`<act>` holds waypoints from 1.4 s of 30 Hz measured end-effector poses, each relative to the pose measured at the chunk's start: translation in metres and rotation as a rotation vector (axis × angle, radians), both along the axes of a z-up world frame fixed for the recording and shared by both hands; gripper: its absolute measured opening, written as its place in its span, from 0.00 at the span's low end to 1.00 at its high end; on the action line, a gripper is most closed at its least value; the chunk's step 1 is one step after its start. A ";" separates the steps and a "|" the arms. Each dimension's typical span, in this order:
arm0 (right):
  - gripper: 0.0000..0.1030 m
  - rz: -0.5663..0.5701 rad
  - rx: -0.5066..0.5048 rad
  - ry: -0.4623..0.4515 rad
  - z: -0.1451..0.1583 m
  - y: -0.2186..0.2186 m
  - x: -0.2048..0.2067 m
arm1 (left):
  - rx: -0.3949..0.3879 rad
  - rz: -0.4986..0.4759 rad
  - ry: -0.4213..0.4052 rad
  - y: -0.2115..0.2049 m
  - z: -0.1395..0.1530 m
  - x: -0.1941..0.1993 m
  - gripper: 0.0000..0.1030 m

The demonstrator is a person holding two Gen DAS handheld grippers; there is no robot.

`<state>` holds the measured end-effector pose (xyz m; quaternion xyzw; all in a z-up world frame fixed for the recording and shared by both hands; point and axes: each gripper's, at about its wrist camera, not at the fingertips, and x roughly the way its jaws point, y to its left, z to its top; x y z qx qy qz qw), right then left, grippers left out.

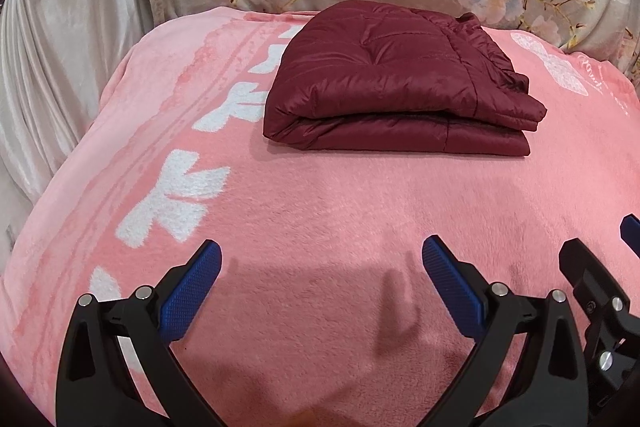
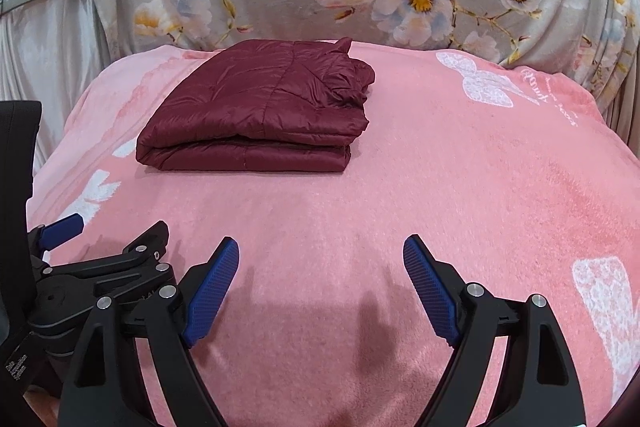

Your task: Fold large clothes

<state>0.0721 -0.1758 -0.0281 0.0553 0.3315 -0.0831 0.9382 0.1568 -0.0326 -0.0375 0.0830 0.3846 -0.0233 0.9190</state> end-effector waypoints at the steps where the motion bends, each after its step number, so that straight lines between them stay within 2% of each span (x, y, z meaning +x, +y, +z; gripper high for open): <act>1: 0.80 0.000 -0.001 0.000 0.000 0.000 0.000 | 0.001 0.000 0.000 0.000 0.000 0.000 0.95; 42: 0.80 0.006 0.000 0.005 -0.001 -0.004 0.001 | 0.007 0.006 -0.008 0.002 0.001 0.000 0.95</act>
